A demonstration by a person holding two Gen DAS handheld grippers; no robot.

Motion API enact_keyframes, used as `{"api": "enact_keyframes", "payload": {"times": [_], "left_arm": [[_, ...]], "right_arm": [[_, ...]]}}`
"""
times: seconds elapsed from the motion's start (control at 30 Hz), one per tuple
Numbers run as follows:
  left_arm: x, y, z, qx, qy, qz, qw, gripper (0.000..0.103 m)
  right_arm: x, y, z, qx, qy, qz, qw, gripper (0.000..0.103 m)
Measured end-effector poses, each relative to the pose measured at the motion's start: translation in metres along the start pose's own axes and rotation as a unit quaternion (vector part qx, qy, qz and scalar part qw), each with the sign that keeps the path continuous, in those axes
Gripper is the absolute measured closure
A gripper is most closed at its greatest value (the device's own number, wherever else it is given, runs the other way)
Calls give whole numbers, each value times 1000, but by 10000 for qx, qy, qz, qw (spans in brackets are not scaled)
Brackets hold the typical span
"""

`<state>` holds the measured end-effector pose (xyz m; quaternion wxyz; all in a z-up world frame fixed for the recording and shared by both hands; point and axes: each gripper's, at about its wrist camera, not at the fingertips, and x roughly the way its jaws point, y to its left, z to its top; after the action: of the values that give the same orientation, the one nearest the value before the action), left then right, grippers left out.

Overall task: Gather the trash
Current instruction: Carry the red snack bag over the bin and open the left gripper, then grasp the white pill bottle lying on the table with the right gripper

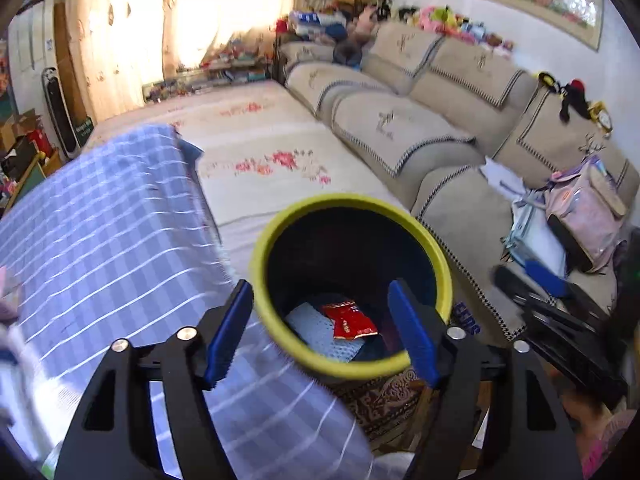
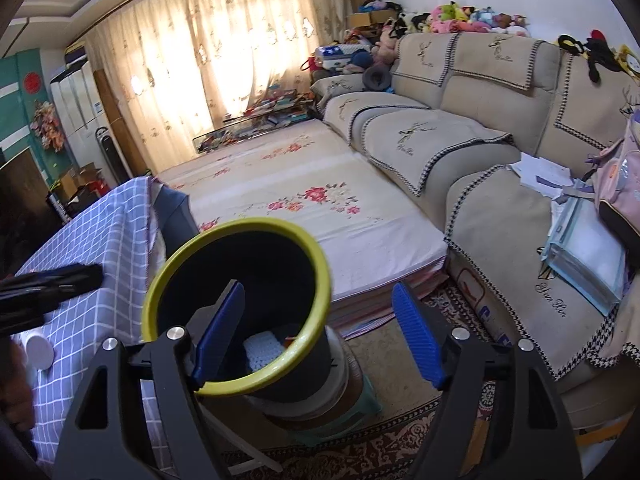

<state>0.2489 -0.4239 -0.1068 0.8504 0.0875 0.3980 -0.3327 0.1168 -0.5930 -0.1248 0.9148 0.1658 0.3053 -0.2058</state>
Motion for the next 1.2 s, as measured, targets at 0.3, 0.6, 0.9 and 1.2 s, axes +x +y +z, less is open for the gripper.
{"api": "enact_keyframes", "payload": {"times": [0.3,0.6,0.9,1.2], "left_arm": [[-139,67,-75,-383,-751,678,9941,20],[-221,150,-153,-1219,-1008,1359,9780,18],[-238,175,-185,-1591,-1178,1483,9689,16],[-234,188,-194,-1783,-1171,1414,9667,16]], "right_arm": [[-5,79,-11,-581,131,739,9955,31],[-19,177,-29,-1332,341,1778,9744,31],[-28,253,-47,-2064,525,2294,9498,31],[2,278,-58,-2389,1085,2576,9300,30]]}}
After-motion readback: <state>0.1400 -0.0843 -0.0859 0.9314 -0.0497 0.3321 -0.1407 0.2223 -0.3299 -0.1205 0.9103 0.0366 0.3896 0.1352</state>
